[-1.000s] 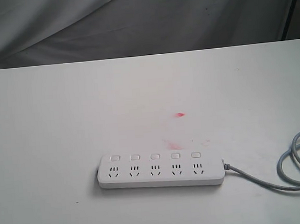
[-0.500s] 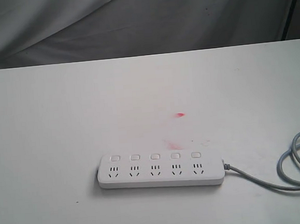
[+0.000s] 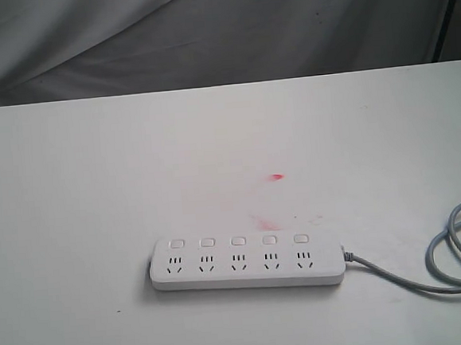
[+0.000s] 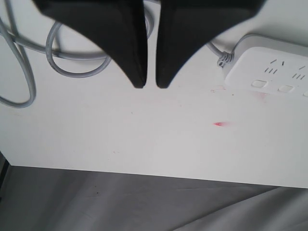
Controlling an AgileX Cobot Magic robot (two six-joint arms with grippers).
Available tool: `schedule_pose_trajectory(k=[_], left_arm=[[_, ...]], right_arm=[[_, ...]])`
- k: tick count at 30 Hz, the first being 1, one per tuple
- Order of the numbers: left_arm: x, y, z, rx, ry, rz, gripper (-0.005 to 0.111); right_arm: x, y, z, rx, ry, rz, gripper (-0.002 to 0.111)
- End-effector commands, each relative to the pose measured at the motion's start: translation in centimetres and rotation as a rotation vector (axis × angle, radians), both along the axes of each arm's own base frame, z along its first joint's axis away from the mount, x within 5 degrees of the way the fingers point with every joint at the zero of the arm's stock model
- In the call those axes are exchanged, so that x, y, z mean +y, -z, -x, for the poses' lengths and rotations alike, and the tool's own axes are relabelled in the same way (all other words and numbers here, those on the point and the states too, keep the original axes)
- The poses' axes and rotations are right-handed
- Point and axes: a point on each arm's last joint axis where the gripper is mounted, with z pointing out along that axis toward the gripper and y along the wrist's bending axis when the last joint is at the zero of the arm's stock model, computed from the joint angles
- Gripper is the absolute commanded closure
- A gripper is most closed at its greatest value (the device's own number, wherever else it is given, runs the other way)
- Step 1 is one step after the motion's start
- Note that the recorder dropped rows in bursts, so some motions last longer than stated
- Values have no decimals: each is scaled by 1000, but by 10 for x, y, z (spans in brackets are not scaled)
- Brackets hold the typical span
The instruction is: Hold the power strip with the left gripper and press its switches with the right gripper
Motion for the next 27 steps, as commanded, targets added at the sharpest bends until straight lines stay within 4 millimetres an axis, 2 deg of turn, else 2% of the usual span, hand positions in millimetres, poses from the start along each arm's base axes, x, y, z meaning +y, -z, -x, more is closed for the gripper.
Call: schedule_pose_trajectory(k=[1,7,14,19,27], left_arm=[[5,27,-18,-58,2,88,107],[8,67,-35,-70,39,183,107],[9,105,-46,0,54,256,107],[10,117,-48,35,49,270,107],[11,120,-48,63,40,297,107]], right_arm=[[0,1,0,-3,4,10,101],[0,1,0,-3,4,10,101],[0,1,0,-3,4,10,101],[0,1,0,-3,4,10,101],[0,1,0,-3,4,10,101]])
